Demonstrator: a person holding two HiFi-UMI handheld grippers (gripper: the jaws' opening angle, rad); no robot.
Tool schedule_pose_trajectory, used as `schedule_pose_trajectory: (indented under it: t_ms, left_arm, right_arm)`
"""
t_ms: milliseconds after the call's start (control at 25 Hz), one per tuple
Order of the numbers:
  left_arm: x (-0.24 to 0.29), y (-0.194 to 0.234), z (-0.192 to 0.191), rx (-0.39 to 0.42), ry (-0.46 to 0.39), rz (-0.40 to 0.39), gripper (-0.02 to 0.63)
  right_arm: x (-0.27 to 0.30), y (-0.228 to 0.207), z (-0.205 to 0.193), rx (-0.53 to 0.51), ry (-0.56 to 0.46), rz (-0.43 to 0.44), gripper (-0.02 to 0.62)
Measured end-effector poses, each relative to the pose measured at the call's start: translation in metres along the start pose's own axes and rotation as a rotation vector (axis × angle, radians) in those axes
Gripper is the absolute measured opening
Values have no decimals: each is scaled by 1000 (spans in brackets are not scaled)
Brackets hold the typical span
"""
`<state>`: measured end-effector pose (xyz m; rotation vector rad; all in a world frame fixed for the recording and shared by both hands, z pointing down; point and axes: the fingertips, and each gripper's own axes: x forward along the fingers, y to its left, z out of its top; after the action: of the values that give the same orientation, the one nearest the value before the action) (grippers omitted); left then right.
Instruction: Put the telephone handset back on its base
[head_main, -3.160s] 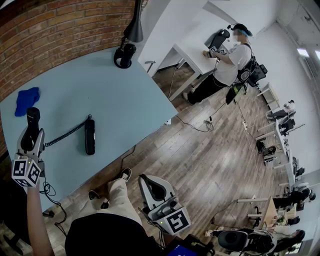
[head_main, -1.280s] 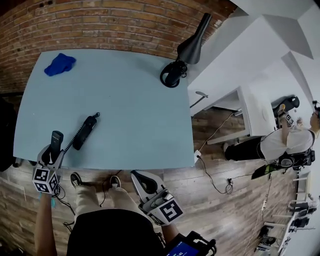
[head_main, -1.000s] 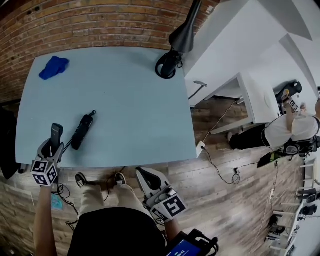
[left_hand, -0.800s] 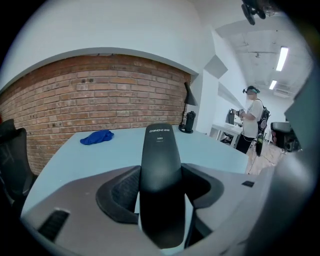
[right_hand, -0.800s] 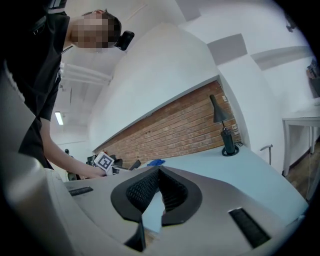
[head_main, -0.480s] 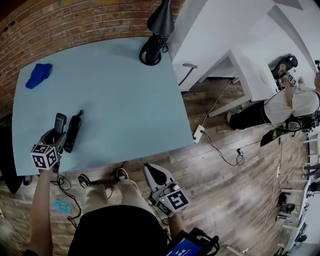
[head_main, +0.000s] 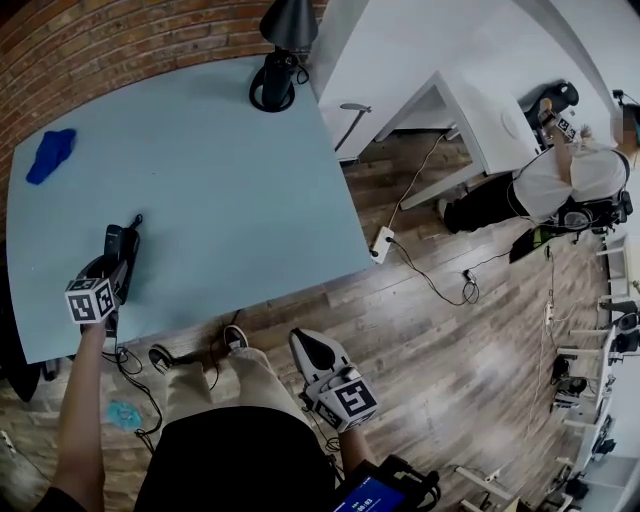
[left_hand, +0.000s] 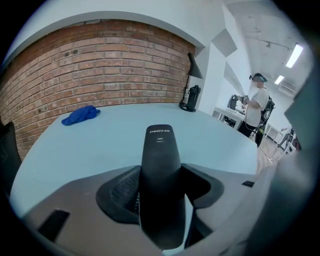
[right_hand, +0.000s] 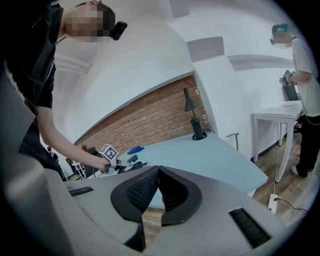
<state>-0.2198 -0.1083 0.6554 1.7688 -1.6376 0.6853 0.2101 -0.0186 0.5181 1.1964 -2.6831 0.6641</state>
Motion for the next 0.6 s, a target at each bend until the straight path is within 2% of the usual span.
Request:
schedule_pose_trajectory:
  t_ms: [440,600]
  left_arm:
    - [22,-2,-12,46,68,8,276]
    - [25,-6,-13,100,95,15,279]
  right_arm:
    - [-6,1,-11,24,-16,-23,20]
    - [-6,3,-10,20,-13,-24,20]
